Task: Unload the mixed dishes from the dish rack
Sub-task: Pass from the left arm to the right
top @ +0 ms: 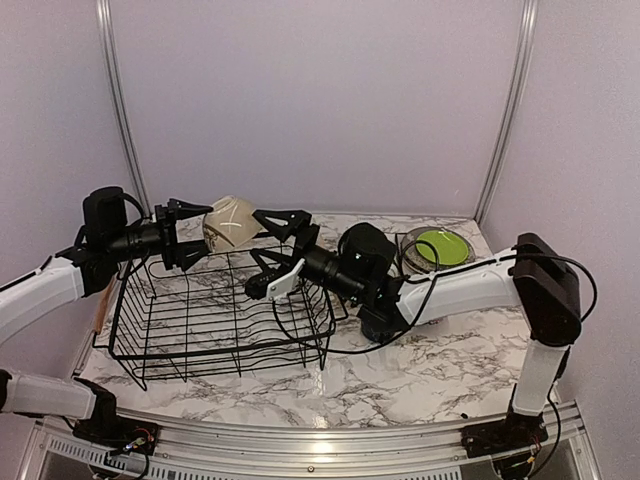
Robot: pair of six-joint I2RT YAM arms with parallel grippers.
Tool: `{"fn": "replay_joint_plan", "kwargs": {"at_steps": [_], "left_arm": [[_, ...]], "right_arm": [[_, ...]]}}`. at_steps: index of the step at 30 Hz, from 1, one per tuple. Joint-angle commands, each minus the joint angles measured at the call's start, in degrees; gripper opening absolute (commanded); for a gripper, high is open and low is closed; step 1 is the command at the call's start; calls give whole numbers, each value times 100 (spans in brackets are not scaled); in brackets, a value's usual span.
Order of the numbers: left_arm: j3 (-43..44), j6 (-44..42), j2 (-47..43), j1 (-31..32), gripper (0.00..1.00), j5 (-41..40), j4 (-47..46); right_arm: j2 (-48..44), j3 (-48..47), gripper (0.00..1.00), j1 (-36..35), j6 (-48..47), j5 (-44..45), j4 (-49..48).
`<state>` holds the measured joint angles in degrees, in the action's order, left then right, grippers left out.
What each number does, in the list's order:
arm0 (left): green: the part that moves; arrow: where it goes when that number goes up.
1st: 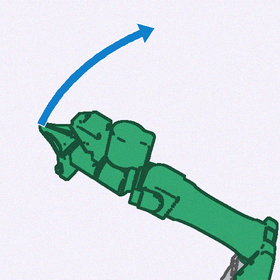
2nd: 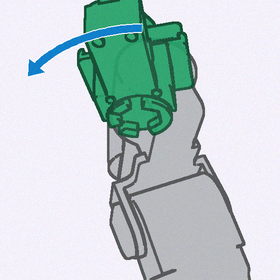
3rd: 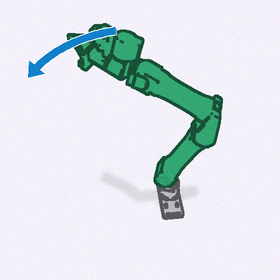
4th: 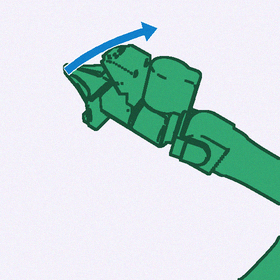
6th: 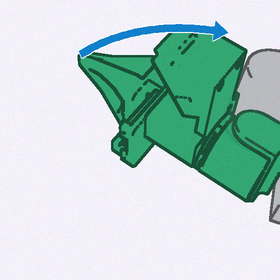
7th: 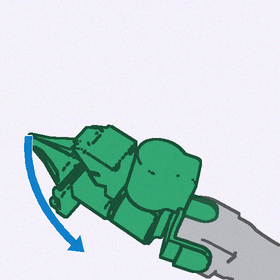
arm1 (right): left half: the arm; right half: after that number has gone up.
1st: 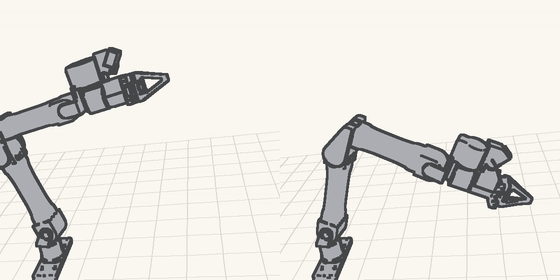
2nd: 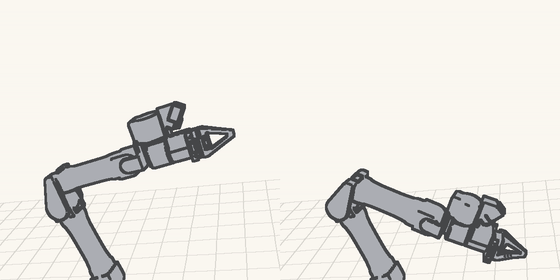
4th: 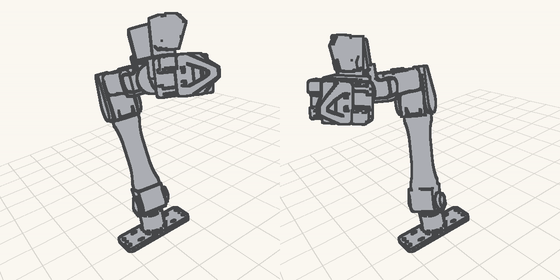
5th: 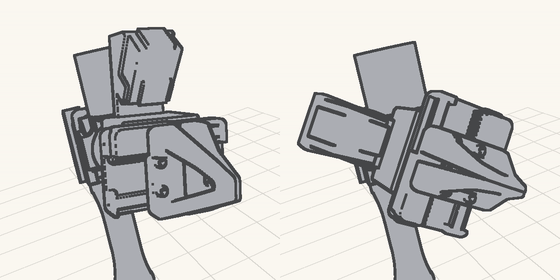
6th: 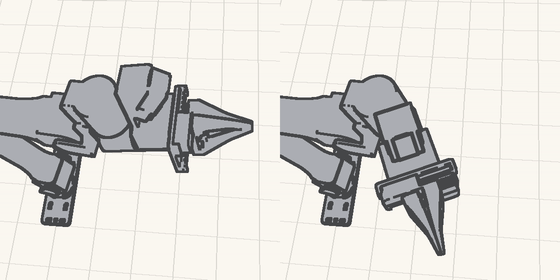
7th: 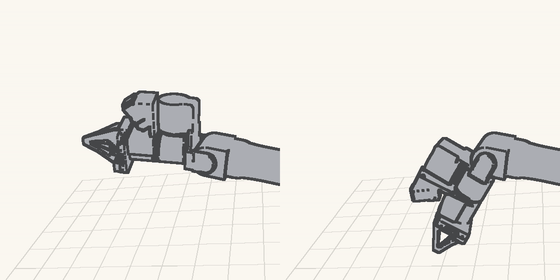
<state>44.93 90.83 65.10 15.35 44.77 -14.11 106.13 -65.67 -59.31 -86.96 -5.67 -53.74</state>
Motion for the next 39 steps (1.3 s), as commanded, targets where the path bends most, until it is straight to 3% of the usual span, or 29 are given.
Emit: {"fn": "replay_joint_plan", "kwargs": {"at_steps": [1,5,10,17,24,28,32,37,39], "left_arm": [[123,111,-282,-6,47,221,-663],[29,172,-353,-7,47,232,-650],[-54,206,-364,-6,47,232,-611],[-79,288,-307,-6,47,190,-640],[-87,377,-285,-6,47,226,-652],[-76,353,-301,-7,47,215,-562],[-118,401,-350,-7,47,188,-569],[-198,453,-405,-6,57,107,-712],[-209,453,-445,-8,66,52,-731]], "right_arm": [[587,-478,85,-87,-83,-12,-974],[989,-859,77,-105,6,6,-1758],[1260,-1278,69,-106,-52,-103,-1952],[1329,-1354,39,-159,-11,-204,-2130],[1839,-1864,24,-210,-131,-132,-2750],[1999,-2268,17,-221,-144,-148,-2581],[2079,-2407,0,-254,-409,-105,-2607],[1980,-2298,0,-265,-538,-19,-2558],[1870,-2223,0,-271,-515,40,-2482]]}}
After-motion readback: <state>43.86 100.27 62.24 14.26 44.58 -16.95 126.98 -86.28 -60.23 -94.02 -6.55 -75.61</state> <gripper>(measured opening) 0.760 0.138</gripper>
